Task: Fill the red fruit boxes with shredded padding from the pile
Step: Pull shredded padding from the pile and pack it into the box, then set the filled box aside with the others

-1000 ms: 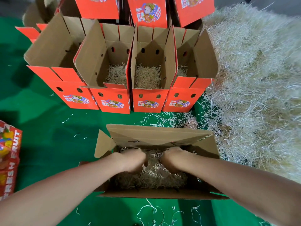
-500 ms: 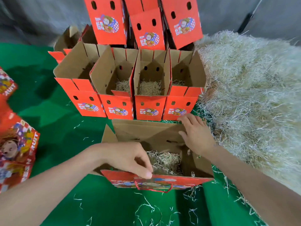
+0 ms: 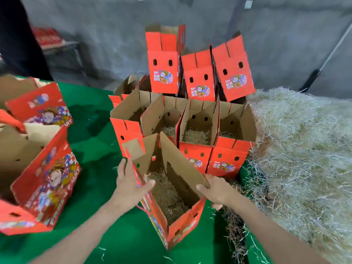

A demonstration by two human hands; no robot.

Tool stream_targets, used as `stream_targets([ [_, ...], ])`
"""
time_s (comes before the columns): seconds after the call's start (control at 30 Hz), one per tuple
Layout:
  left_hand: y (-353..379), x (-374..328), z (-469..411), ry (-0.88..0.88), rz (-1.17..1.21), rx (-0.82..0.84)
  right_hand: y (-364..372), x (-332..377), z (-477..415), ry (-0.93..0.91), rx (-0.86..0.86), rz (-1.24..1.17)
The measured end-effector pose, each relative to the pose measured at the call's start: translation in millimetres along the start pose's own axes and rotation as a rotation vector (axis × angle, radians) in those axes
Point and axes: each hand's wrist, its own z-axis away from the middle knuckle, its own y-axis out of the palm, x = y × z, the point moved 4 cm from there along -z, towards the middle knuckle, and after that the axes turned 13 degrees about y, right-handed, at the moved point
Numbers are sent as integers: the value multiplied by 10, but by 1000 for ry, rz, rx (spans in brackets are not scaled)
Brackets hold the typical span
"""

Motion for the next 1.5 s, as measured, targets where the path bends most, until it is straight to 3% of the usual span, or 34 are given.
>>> stream_targets([
  [0.07, 287, 77, 118, -188, 270, -2, 46, 4, -3, 58, 104, -136],
  [0.13, 416, 25, 187, -352, 431, -29, 40, 76, 21, 40, 83, -229],
  [0.23, 346, -50, 168, -343, 433, -165, -82, 168, 68, -8, 23, -261],
  [0.4, 34, -668, 147, -13, 316, -413, -744, 190, 315, -52, 56, -528],
  [0.6, -346, -1908, -74, 662, 124, -497, -1675, 66, 633, -64, -53, -1055],
  [0.7, -405, -2382, -349, 794, 150, -476, -2106, 7, 664, -58, -198, -1204],
  [0.77, -386, -2616, -583, 780, 223, -388, -2375, 1, 660, -97, -315, -1242],
  [0.97, -144, -3065, -1361, 632, 549, 70, -3058, -98, 484, -82, -627, -1059],
  [1.13, 194, -3171, -1890, 462, 588, 159, -3320, -279, 213, -21, -757, -932],
  [1.3, 646, -2962, -2110, 285, 370, 272, -3054, -394, -104, -85, -954, -552],
  [1.4, 869, -2829, -2239, 145, 449, 263, -2836, -365, -353, -120, -872, -248],
  [1.5, 1050, -2699, -2348, 30, 639, 172, -2653, -355, -639, -40, -623, -94],
])
